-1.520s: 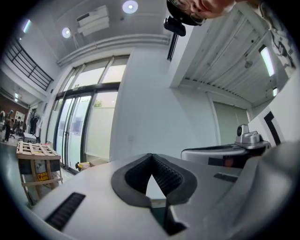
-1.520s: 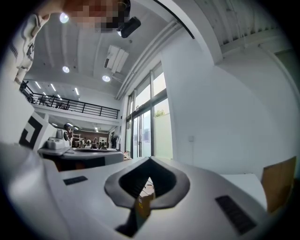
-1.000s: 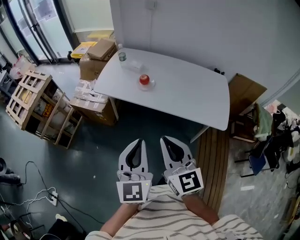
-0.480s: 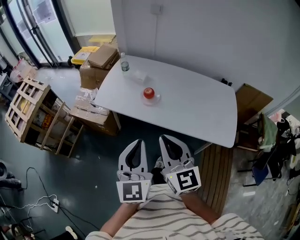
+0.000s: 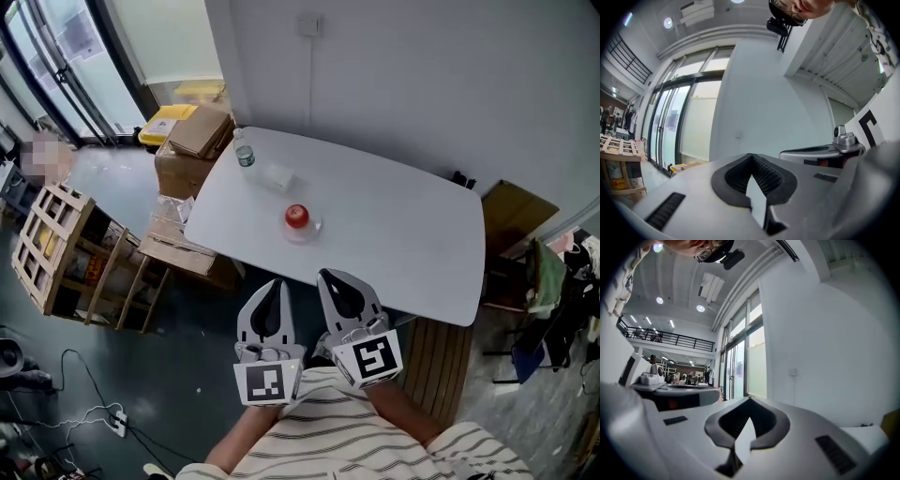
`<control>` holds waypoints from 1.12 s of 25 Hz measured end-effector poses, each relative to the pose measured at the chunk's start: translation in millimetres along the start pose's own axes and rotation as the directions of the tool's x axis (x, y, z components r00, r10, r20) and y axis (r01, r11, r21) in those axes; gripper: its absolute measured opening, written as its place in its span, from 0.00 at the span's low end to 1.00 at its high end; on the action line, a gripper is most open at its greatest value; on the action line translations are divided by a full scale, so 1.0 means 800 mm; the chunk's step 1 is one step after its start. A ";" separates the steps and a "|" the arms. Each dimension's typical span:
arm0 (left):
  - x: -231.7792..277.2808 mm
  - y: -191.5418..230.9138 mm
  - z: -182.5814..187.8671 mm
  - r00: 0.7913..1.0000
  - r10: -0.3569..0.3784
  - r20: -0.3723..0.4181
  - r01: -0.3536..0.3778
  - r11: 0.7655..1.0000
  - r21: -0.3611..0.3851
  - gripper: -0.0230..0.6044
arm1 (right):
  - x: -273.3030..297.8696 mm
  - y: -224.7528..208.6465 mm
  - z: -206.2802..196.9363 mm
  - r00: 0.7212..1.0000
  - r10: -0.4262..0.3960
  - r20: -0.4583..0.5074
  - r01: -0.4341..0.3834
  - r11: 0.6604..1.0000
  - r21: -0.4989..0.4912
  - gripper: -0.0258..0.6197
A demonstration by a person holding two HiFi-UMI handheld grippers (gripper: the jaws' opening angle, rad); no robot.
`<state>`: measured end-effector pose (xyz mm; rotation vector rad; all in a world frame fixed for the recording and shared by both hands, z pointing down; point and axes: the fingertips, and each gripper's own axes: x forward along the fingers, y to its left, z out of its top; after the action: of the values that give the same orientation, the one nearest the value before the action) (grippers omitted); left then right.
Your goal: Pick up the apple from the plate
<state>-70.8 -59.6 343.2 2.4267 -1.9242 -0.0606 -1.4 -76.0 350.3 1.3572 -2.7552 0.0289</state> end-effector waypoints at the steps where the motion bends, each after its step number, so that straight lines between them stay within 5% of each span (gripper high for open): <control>1: 0.012 -0.001 -0.002 1.000 0.004 -0.003 -0.004 1.000 0.000 0.04 | 0.007 -0.011 -0.001 1.000 0.002 -0.002 -0.002 1.000 0.001 0.04; 13: 0.085 0.018 -0.025 0.998 0.042 -0.057 -0.042 0.999 -0.012 0.04 | 0.073 -0.061 -0.026 0.998 0.034 -0.046 -0.032 0.999 0.035 0.04; 28: 0.148 0.078 -0.059 0.991 -0.007 -0.134 0.004 1.000 -0.027 0.04 | 0.166 -0.082 -0.100 0.987 -0.011 -0.163 0.026 0.995 0.091 0.04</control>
<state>-101.6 -188.2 393.9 2.3534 -1.8476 0.0745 -25.8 -217.0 438.8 1.3368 -2.6360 0.2581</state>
